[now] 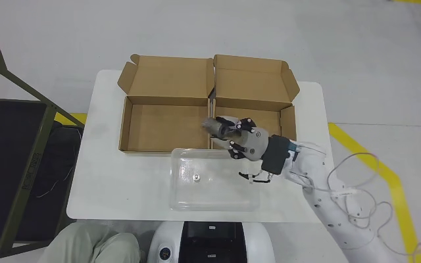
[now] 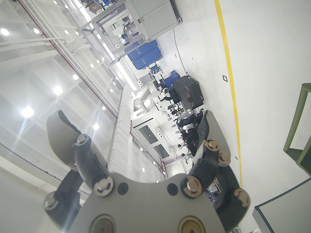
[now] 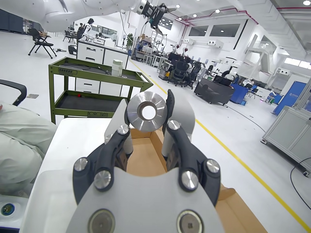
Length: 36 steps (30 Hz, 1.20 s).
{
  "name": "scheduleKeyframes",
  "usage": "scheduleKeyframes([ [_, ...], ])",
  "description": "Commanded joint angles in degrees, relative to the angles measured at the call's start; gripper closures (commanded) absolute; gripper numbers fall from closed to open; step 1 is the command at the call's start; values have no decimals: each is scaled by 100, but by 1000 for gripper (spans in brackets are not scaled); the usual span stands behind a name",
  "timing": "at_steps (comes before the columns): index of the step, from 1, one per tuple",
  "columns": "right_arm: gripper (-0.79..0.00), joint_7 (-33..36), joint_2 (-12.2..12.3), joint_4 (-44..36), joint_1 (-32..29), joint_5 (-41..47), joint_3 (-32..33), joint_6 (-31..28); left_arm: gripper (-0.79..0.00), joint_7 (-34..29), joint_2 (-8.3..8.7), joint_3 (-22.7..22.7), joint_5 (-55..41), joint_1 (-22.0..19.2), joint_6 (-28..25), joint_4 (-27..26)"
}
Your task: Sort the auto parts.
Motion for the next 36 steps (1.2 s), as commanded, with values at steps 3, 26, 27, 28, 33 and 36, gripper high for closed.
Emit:
scheduleKeyframes([
  [3,0,175,-42,130,63,25,-167,69,-785,0,0,0,0,0,0,0],
  [26,0,1196,-655,2154,1538,638,-1599,274,-785,0,0,0,0,0,0,0],
  [27,0,1224,-692,2251,1600,658,-1664,289,-785,0,0,0,0,0,0,0],
  [28,0,1245,-716,2315,1643,670,-1705,297,-785,0,0,0,0,0,0,0],
  [33,0,1543,-942,2841,2015,729,-2074,379,-785,0,0,0,0,0,0,0],
  [36,0,1664,-1091,3180,2235,821,-2275,397,-785,0,0,0,0,0,0,0],
])
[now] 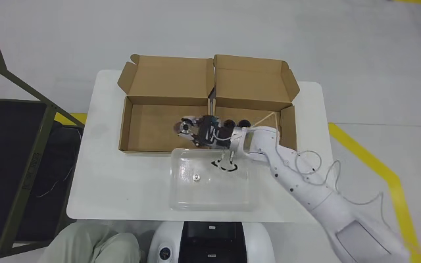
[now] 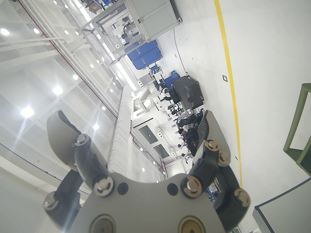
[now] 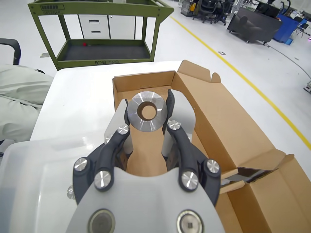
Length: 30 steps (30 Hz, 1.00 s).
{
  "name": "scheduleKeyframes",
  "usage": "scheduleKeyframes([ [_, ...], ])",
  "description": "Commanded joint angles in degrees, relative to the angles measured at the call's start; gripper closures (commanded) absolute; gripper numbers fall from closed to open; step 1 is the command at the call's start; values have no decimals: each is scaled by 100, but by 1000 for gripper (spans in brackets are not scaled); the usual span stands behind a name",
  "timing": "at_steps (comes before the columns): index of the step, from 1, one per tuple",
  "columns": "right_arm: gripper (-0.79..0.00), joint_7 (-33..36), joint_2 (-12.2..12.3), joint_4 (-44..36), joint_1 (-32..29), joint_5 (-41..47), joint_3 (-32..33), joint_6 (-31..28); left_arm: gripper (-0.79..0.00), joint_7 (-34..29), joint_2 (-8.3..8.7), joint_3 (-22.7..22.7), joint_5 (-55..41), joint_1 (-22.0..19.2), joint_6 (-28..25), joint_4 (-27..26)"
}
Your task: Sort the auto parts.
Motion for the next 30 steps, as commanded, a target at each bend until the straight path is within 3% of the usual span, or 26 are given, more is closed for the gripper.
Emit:
scheduleKeyframes([
  [1,0,77,-107,256,163,74,-133,5,-785,0,0,0,0,0,0,0],
  [30,0,1389,-1674,3028,1609,873,-1359,-313,-785,0,0,0,0,0,0,0],
])
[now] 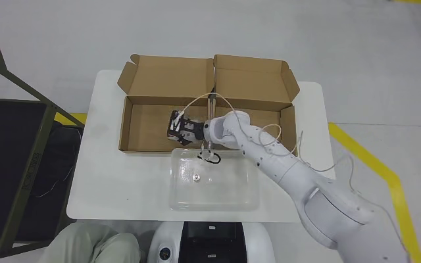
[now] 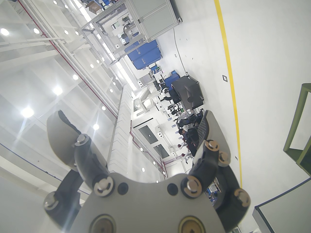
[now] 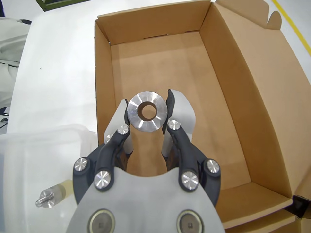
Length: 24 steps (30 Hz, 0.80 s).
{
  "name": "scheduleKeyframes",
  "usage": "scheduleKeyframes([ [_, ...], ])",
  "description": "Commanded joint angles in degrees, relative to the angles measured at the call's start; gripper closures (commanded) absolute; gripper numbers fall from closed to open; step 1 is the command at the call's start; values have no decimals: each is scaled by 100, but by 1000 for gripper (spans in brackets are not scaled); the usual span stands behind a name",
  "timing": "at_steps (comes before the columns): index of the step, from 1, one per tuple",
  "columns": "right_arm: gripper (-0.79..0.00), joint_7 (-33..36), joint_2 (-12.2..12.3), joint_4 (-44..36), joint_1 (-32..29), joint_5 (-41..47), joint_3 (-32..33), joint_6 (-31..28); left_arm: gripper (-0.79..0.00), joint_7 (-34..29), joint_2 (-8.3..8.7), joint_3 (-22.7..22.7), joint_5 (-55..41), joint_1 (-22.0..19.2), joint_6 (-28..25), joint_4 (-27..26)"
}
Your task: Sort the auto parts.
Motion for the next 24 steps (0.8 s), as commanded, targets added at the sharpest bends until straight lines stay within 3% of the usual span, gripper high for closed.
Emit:
scheduleKeyframes([
  [1,0,40,-99,165,62,-2,-46,-4,-785,0,0,0,0,0,0,0],
  [14,0,230,-655,1134,346,-67,-216,9,-785,0,0,0,0,0,0,0],
  [20,-175,231,-830,1425,423,-134,-237,-16,-785,0,0,0,0,0,0,0],
  [24,-252,214,-923,1598,465,-168,-234,-44,-785,0,0,0,0,0,0,0],
])
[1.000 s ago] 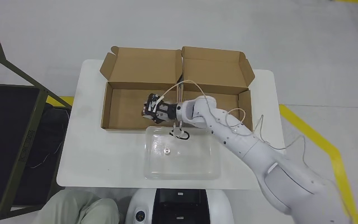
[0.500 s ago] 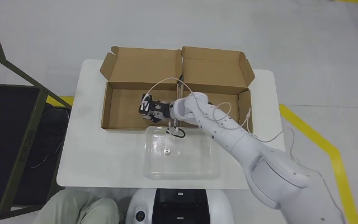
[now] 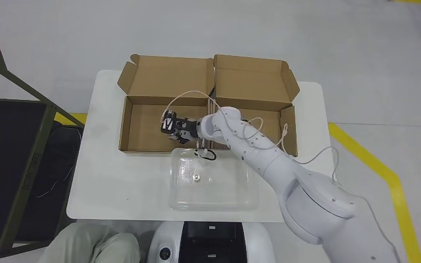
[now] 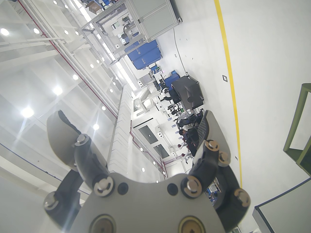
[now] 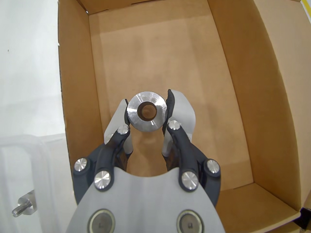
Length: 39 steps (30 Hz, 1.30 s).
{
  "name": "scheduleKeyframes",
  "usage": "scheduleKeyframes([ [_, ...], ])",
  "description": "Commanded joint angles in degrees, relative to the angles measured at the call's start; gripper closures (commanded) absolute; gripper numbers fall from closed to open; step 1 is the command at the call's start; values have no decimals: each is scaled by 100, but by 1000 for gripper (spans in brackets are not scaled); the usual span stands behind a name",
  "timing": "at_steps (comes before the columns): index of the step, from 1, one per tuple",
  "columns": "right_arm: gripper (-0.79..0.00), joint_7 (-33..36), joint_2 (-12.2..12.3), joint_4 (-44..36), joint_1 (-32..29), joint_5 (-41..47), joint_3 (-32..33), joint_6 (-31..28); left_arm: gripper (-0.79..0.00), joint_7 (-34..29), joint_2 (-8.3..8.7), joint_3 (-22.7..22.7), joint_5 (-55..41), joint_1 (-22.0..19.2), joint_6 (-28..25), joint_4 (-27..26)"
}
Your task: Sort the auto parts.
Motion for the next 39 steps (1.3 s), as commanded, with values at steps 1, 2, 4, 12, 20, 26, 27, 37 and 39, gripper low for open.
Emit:
scheduleKeyframes([
  [1,-262,-14,-39,81,17,-14,5,-18,-785,0,0,0,0,0,0,0],
  [2,-286,-25,-59,117,25,-23,7,-26,-785,0,0,0,0,0,0,0],
  [4,-311,-52,-94,193,42,-32,18,-51,-785,0,0,0,0,0,0,0],
  [12,-385,-335,-158,345,139,-104,103,-154,-785,0,0,0,0,0,0,0],
  [20,-394,-789,-86,230,228,-258,246,-238,-785,0,0,0,0,0,0,0],
  [26,-422,-1028,66,-127,199,-435,391,-266,-785,0,0,0,0,0,0,0],
  [27,-425,-1050,100,-212,180,-474,416,-275,-785,0,0,0,0,0,0,0],
  [37,-489,-749,562,-1536,-287,-863,813,-261,-785,0,0,0,0,0,0,0],
  [39,-489,-590,681,-1892,-447,-932,940,-251,-785,0,0,0,0,0,0,0],
])
